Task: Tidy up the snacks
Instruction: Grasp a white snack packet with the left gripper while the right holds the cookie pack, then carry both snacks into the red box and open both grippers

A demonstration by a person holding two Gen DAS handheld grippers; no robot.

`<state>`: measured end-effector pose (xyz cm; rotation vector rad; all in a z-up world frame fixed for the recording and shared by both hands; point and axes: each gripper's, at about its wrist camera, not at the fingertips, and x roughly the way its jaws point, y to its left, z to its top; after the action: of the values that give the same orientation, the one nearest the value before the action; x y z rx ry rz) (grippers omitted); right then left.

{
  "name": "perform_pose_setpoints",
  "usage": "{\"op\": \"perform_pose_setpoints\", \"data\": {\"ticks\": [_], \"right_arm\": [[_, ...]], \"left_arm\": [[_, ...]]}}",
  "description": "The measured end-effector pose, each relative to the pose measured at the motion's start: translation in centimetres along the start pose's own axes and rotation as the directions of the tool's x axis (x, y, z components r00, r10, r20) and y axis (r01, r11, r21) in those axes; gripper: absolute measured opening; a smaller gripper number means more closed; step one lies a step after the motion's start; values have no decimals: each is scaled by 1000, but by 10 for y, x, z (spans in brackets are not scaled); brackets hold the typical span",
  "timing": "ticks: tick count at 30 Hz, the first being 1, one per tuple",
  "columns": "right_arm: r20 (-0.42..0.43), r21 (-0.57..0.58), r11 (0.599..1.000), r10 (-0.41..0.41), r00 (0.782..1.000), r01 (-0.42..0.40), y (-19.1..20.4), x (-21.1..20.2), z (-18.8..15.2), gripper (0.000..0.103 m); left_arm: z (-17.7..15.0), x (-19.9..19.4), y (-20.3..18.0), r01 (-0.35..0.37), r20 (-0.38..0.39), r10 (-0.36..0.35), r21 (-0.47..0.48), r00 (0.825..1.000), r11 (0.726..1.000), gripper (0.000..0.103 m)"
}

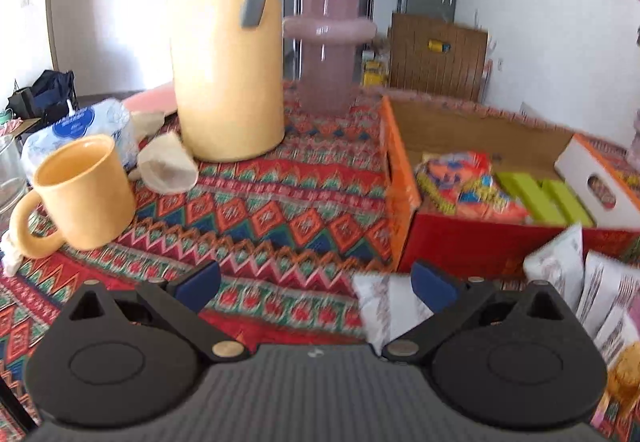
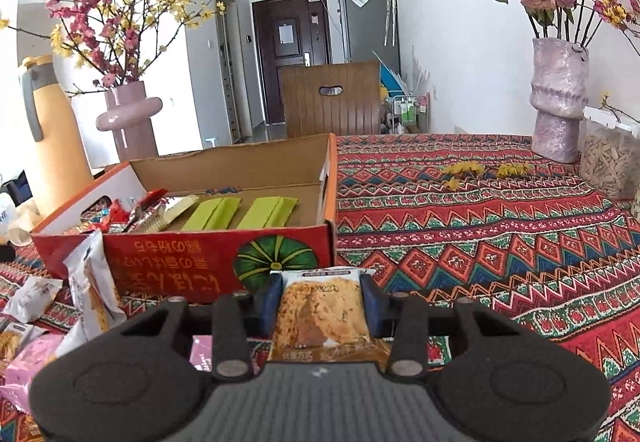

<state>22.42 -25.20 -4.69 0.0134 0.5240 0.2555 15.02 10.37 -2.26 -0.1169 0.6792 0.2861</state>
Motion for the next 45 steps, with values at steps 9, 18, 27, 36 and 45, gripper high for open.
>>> {"op": "perform_pose_setpoints", "data": {"ticks": [9, 18, 27, 36, 45], "right_arm": [[25, 4, 1000, 23, 999, -23, 0, -5, -1, 41], [36, 4, 999, 41, 998, -41, -1, -8, -1, 41], [37, 6, 999, 50, 998, -50, -1, -9, -1, 41], [38, 5, 999, 53, 998, -53, -1, -8, -1, 41], [77, -8, 999, 51, 996, -50, 1, -20, 6, 41]], "left_arm": [[-28, -3, -7, -10, -131, 21, 89, 991, 996, 103], [-43, 2, -7, -5, -186, 17, 63, 982, 998, 99], [-44, -6, -4, 12, -161, -6, 36, 987, 999, 62], [-42, -16, -1, 10, -125, -8, 22, 992, 1000, 61], [-34, -30, 0, 14, -79, -12, 18, 997, 1000, 61]]}}
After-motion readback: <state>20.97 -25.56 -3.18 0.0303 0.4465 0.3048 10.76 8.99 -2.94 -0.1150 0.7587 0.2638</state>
